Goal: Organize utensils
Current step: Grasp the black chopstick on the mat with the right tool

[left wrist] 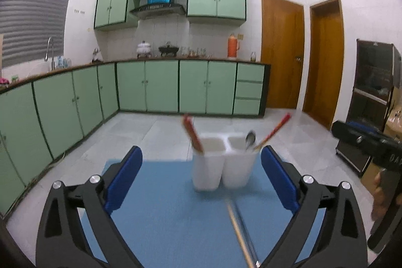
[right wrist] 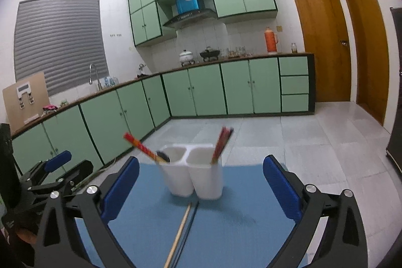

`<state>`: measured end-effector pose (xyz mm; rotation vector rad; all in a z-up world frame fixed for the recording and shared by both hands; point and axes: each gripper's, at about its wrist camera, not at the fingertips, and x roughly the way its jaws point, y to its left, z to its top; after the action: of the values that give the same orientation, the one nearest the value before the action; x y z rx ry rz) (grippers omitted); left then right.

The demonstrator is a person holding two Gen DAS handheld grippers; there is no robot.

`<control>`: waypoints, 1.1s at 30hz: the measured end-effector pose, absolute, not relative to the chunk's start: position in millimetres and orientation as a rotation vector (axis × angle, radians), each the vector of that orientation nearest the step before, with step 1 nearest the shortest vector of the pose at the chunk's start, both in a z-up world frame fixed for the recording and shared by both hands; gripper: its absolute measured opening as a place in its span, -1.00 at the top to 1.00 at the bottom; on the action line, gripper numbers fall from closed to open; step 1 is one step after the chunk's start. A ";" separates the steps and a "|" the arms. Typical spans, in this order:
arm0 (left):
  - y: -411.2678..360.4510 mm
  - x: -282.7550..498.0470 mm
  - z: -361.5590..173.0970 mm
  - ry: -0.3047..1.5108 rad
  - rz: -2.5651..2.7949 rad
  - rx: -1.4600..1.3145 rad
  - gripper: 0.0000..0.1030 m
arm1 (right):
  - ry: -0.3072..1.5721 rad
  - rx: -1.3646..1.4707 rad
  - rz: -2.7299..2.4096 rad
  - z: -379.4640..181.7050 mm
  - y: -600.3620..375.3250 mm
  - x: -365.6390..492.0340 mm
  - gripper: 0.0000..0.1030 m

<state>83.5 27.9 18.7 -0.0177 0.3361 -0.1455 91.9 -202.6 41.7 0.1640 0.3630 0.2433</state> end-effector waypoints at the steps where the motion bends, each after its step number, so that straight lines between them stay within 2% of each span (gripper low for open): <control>1: 31.0 81.8 11.4 0.354 -0.140 -0.021 -0.80 | 0.375 0.163 0.239 35.6 -201.9 88.3 -0.88; 11: 48.5 67.0 -55.5 0.527 -0.109 -0.002 -0.80 | 0.540 0.178 0.218 -35.8 -190.9 67.6 -0.87; 17: 54.7 61.6 -92.7 0.650 -0.098 0.014 -0.80 | 0.682 0.142 0.213 -89.4 -170.2 55.0 -0.63; 22: 56.3 55.4 -112.7 0.718 -0.098 0.023 -0.80 | 0.776 0.118 0.235 -118.9 -152.1 47.4 -0.20; 25: 57.0 51.5 -117.4 0.739 -0.098 0.025 -0.80 | 0.816 0.095 0.260 -129.5 -139.1 44.7 0.12; 28: 58.4 49.7 -118.6 0.746 -0.095 0.027 -0.80 | 0.848 0.087 0.283 -135.0 -131.7 45.8 0.33; 33: 62.4 48.9 -120.1 0.750 -0.088 0.023 -0.80 | 0.862 0.098 0.296 -138.0 -126.8 46.2 0.54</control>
<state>48.9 62.4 -120.1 0.0233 0.7498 -0.0882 46.2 -126.8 -138.0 0.0980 0.8623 0.2961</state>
